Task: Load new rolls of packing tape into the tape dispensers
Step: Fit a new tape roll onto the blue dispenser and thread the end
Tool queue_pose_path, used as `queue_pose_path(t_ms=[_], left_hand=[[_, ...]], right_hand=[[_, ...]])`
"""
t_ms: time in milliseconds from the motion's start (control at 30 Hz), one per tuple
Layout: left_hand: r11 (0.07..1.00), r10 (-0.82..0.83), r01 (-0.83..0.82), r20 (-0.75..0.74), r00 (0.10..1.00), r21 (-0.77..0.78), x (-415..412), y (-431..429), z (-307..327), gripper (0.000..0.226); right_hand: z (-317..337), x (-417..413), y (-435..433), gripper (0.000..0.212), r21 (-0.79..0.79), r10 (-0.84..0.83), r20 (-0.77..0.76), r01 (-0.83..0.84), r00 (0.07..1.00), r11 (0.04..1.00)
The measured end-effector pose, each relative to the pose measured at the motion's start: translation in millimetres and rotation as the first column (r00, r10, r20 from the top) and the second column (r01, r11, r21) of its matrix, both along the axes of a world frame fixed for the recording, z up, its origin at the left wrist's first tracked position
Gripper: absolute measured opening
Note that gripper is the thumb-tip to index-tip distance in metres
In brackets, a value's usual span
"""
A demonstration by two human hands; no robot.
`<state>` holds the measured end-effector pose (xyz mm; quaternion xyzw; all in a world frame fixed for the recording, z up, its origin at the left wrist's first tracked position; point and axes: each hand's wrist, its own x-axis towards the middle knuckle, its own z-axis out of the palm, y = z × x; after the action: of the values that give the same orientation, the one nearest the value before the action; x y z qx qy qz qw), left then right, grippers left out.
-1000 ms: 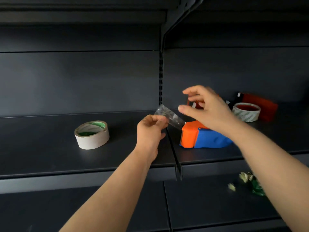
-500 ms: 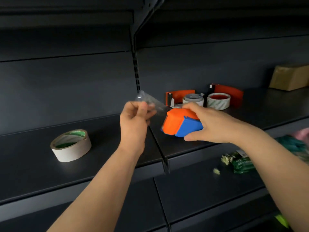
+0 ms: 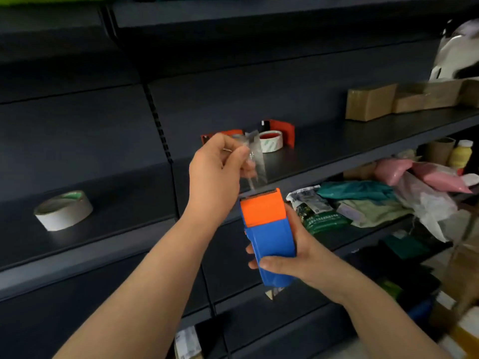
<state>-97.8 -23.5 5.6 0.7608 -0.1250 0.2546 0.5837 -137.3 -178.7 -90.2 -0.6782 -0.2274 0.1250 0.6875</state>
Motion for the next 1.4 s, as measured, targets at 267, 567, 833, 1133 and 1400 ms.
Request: queue_pose_path(t_ms=[267,567,833,1133,1400], left_hand=[[0.966,0.248,-0.254,-0.119,0.961,-0.038,-43,-10,-27,0.017],[0.923,0.353,-0.36,-0.079,0.932,-0.136,-50,-4,-13,0.019],[0.919,0.346,-0.36,-0.108,0.932,-0.162,-44,8,-16,0.017],[0.986,-0.066,0.046,0.12,0.991,0.162,-51,9,-11,0.017],[0.94,0.079,-0.057,0.055,0.995,-0.336,-53,46,-39,0.036]], right_hand=[[-35,-39,-18,0.079,-0.019,0.07,-0.106,-0.073,0.992,0.997],[-23,-47,-20,0.078,0.005,0.131,-0.102,-0.131,0.986,0.991],[-33,-38,-14,0.077,-0.005,0.151,-0.096,-0.152,0.984,0.988],[-57,-12,-8,0.073,-0.282,-0.222,0.461,0.38,0.859,0.881],[-52,24,-35,0.076,0.071,-0.288,0.943,0.747,0.166,0.661]])
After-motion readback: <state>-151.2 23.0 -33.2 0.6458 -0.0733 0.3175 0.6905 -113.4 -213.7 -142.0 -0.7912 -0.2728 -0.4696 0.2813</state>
